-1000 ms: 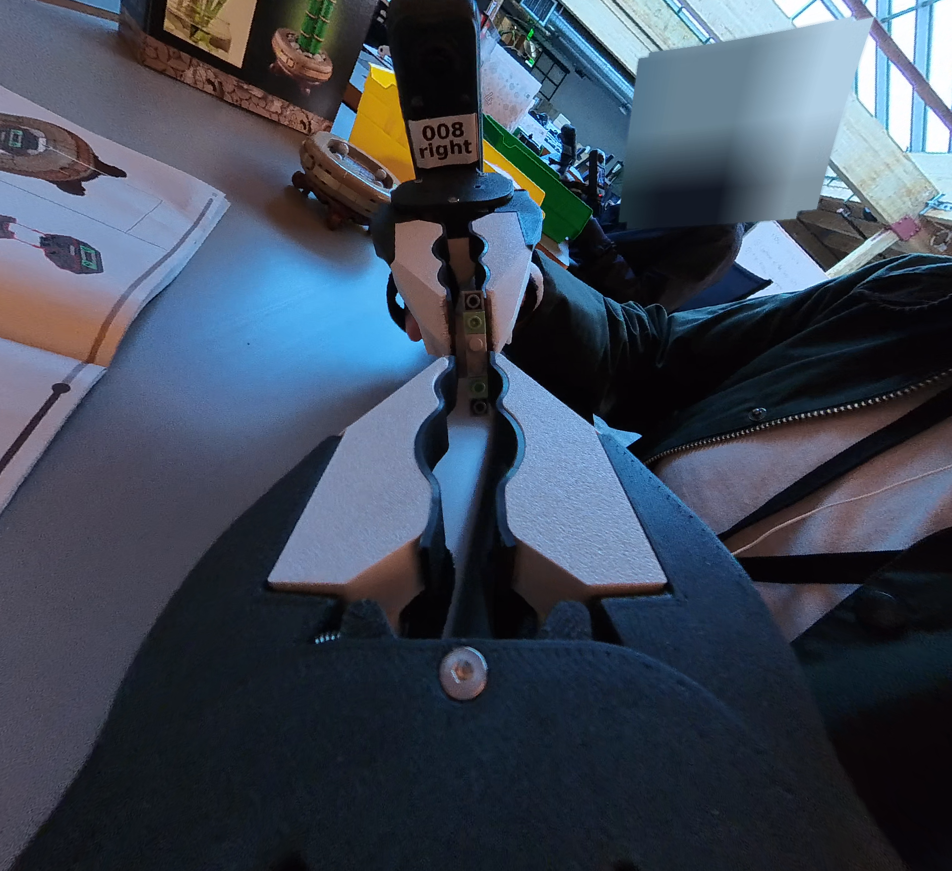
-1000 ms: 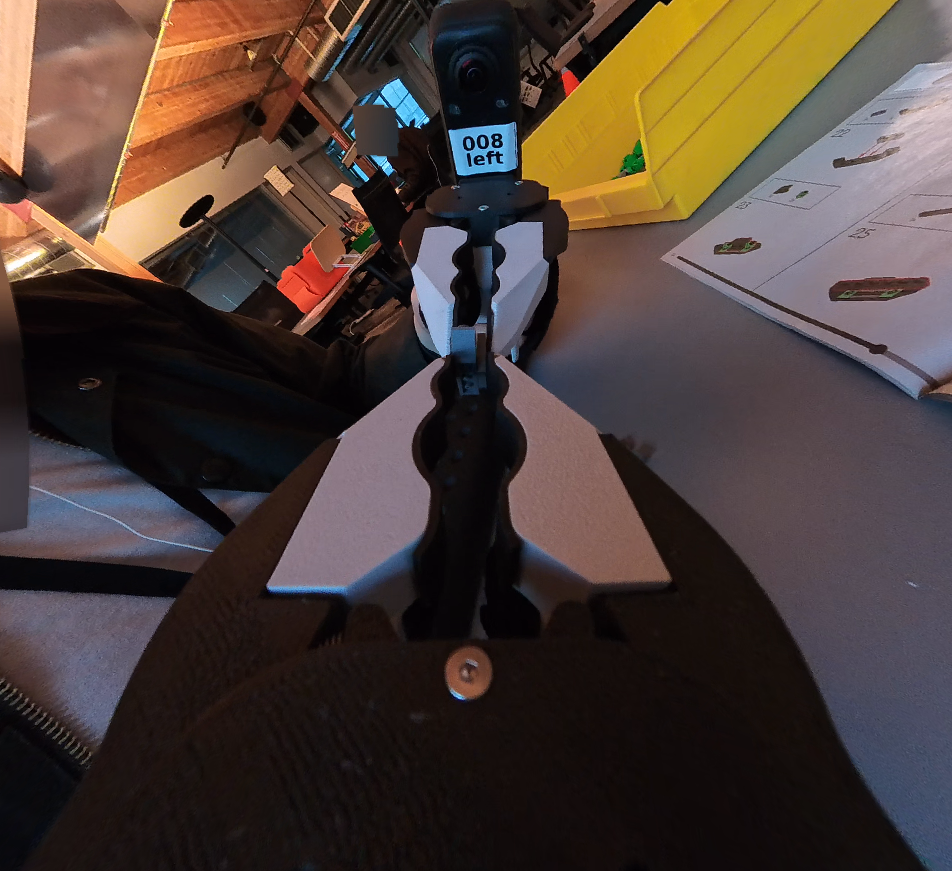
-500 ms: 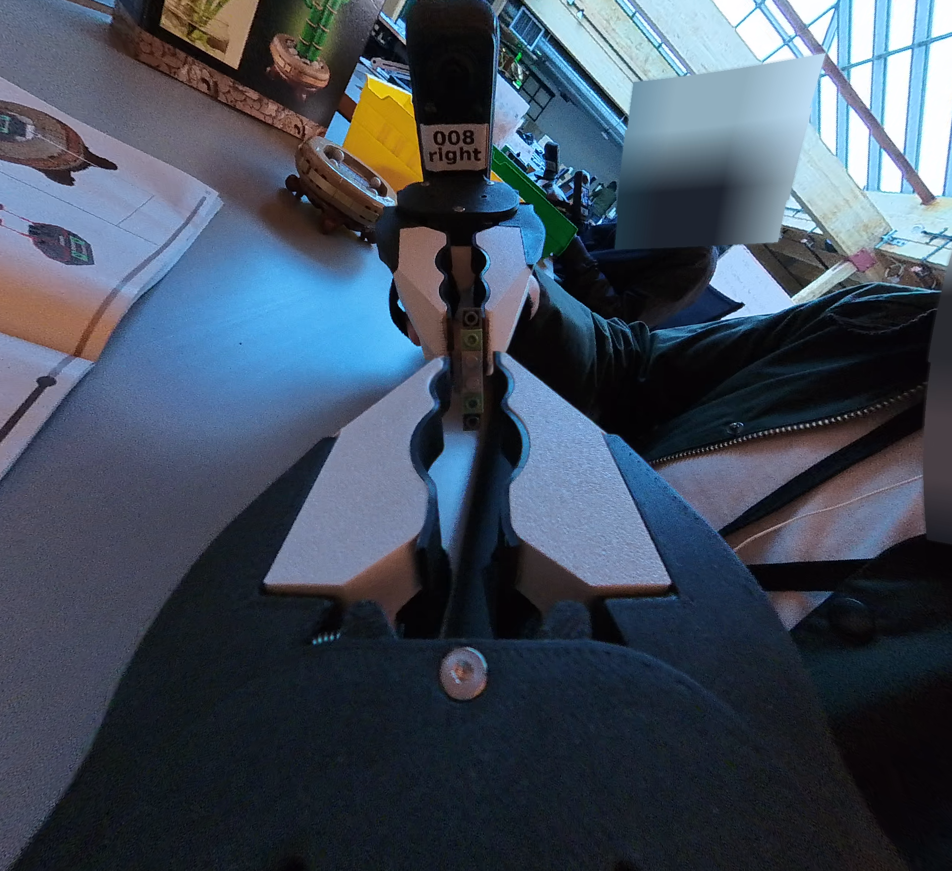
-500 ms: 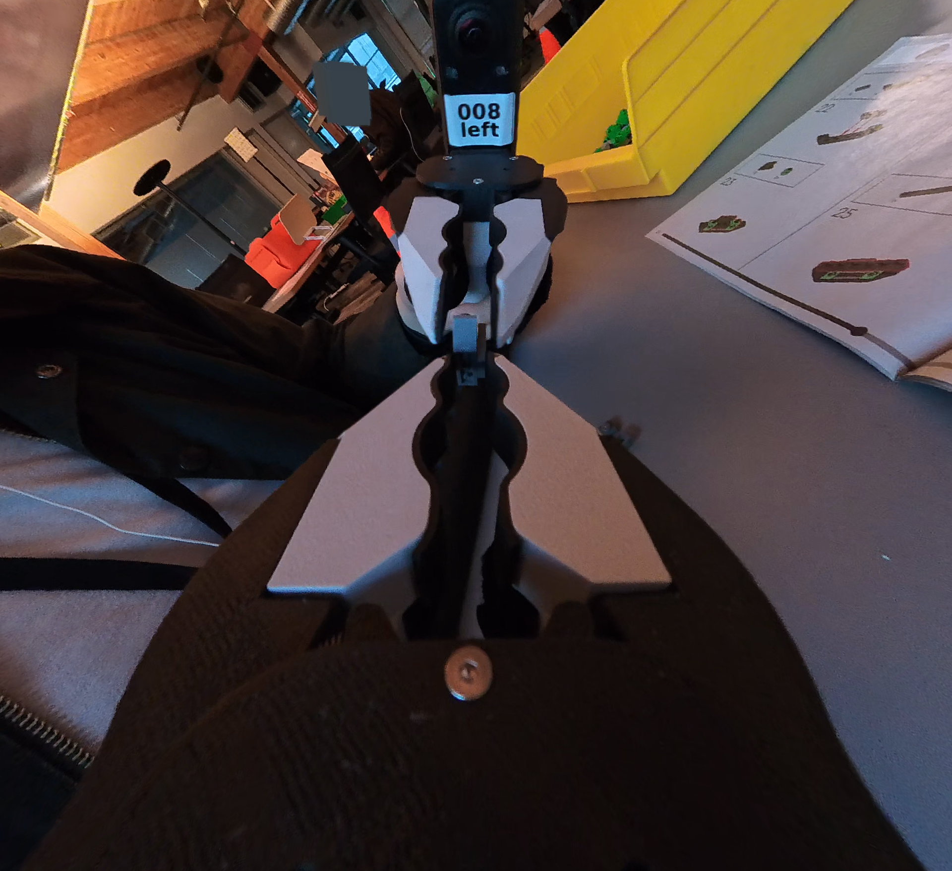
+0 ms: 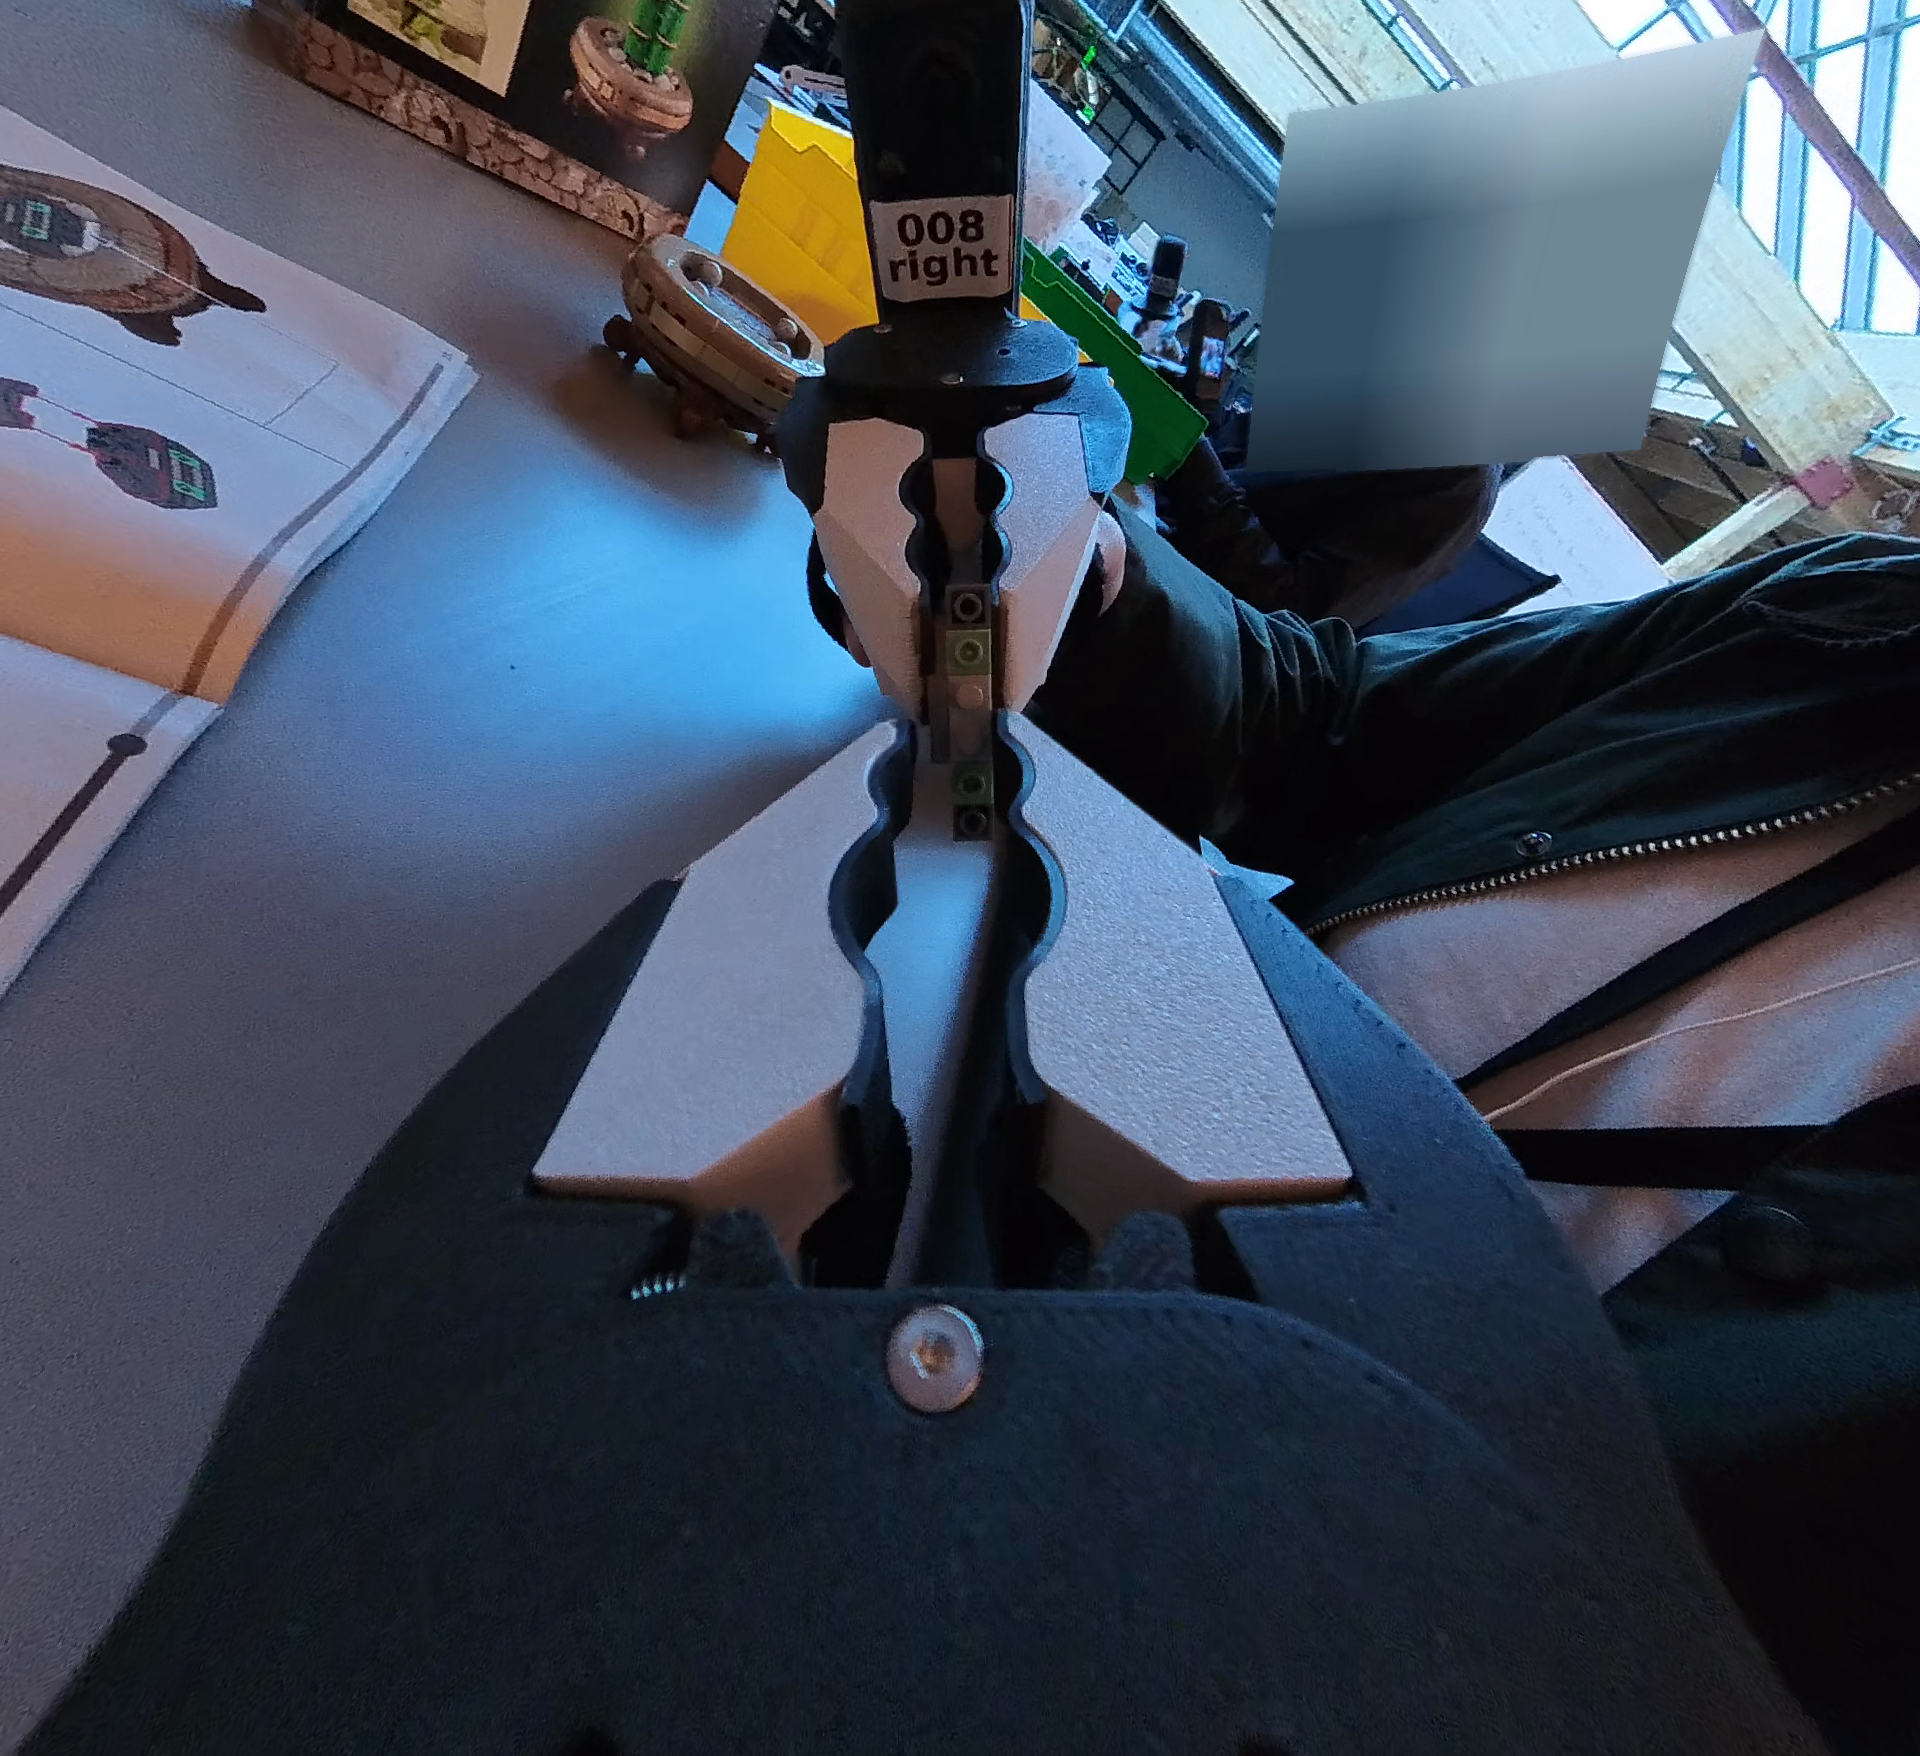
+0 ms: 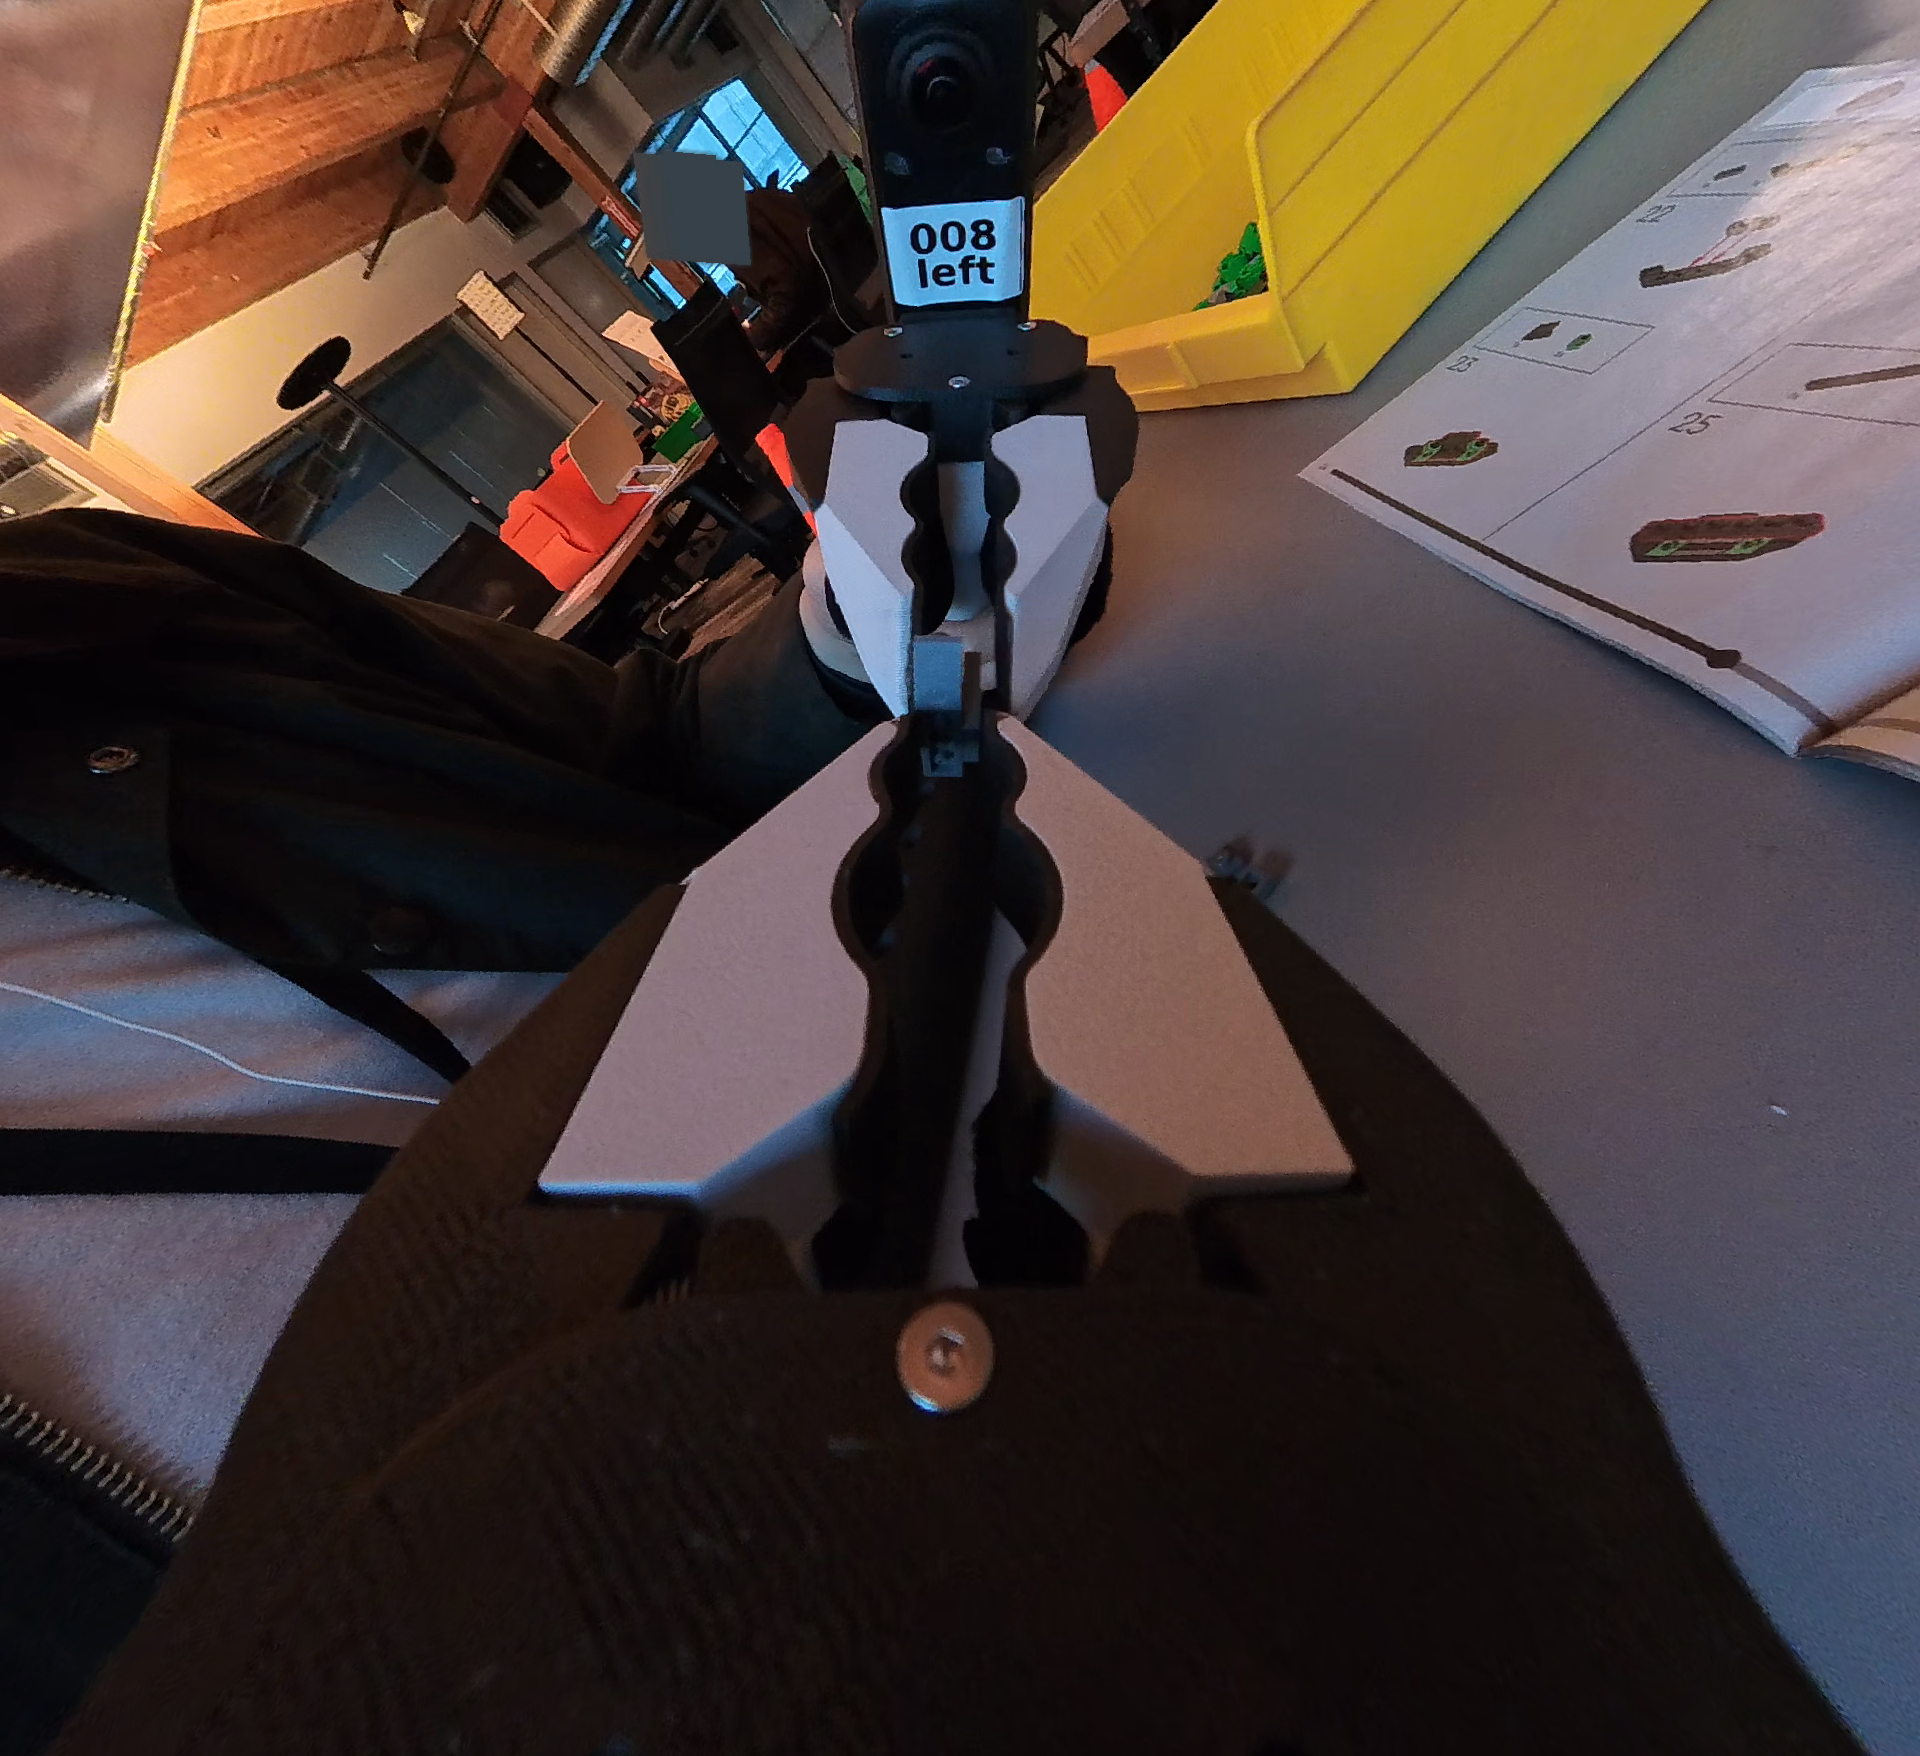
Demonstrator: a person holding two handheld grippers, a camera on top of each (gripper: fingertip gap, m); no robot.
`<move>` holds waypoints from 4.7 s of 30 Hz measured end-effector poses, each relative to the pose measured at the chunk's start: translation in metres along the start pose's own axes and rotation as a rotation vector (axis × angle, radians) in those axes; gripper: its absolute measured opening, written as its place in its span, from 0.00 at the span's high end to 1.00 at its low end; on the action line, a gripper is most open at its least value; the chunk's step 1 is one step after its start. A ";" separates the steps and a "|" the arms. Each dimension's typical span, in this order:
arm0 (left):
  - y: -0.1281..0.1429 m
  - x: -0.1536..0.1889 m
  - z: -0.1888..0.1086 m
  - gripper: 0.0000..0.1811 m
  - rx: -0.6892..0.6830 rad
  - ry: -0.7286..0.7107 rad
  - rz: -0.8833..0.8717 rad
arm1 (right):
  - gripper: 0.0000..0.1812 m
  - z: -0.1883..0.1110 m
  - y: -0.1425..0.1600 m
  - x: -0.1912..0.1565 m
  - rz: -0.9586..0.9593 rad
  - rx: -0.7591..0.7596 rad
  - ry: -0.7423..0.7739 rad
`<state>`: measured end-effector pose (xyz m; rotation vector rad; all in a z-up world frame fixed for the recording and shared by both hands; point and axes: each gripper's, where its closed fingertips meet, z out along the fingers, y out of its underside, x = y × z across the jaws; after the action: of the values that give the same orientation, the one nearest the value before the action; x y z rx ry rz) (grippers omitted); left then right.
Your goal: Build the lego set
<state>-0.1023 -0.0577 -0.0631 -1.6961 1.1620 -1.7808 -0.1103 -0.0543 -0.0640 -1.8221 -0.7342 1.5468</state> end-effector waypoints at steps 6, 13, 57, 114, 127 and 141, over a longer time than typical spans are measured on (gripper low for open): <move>0.001 0.002 0.000 0.95 -0.006 0.004 0.011 | 0.94 0.000 0.000 0.000 -0.001 0.003 -0.006; 0.003 0.001 0.001 0.95 -0.022 -0.002 0.016 | 0.94 0.002 0.000 0.000 0.012 0.013 -0.013; -0.004 0.007 0.000 0.95 0.011 0.035 -0.001 | 0.94 -0.001 -0.002 -0.007 -0.009 0.007 -0.016; -0.011 0.004 -0.002 0.84 0.055 -0.087 0.164 | 0.97 -0.011 -0.020 -0.011 -0.064 0.122 -0.062; -0.012 0.001 -0.003 0.95 0.052 -0.120 0.180 | 0.89 -0.004 -0.019 -0.002 -0.076 0.132 0.014; -0.018 0.001 -0.006 0.95 0.100 -0.095 0.137 | 0.95 -0.012 -0.030 -0.005 -0.150 0.185 0.042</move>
<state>-0.1042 -0.0462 -0.0474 -1.5854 1.1020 -1.6303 -0.0995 -0.0400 -0.0368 -1.6218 -0.6693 1.4252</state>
